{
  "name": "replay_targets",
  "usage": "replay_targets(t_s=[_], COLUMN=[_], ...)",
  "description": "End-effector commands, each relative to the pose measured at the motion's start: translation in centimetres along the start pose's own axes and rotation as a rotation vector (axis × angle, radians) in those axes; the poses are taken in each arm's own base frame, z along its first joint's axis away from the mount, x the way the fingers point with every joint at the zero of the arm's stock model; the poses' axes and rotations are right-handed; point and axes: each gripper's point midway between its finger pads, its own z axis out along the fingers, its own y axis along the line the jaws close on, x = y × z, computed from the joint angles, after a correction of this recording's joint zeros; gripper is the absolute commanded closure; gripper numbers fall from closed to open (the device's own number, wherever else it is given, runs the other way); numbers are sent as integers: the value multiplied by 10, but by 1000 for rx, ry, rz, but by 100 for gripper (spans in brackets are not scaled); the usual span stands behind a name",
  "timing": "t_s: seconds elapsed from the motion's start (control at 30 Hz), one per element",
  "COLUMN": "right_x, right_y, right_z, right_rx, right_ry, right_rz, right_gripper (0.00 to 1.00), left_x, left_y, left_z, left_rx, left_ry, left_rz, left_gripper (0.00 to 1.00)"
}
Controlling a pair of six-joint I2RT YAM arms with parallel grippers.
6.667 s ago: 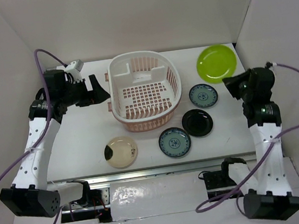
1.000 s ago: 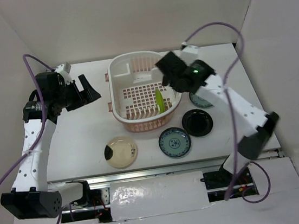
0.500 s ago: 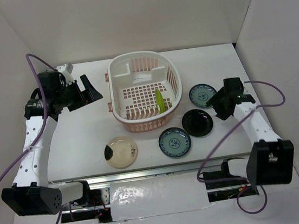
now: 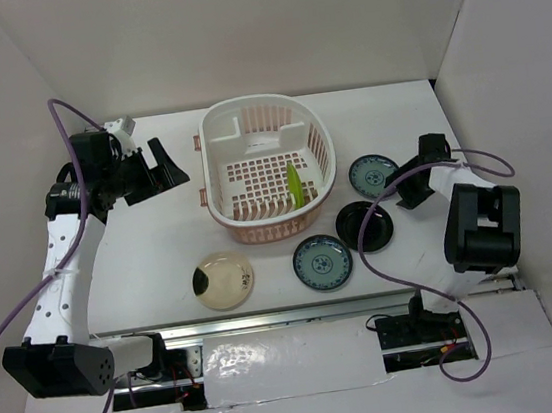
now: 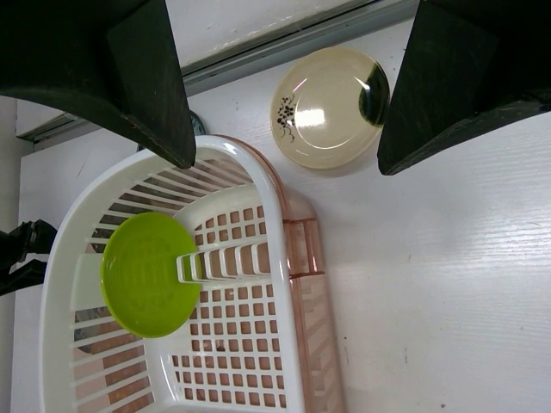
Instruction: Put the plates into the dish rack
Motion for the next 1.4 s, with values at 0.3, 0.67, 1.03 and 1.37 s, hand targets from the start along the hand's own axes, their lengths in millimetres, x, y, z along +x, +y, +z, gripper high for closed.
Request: replay_targets(t_s=[0.3,0.67,1.03,1.37], right_x=[-26,-54,-67,-12], right_y=[17,23,62,148], right_z=[29,-22,-160,-276], right_rx=[3,-2,-118,-119], right_ry=[-48,-217,-507,-683], right_rz=[47,53,-58,-429], right_gripper=[65,100,100,100], left_x=[-15,-14,-19,-23], left_y=[-2,-7,-13,-17], left_z=[-6,-6,-13,-18], left_rx=[-6,20,36,41], left_ry=[-43,-42,-59,-71], left_rz=[27,24,35,29], left_gripper=[1,1,1,1])
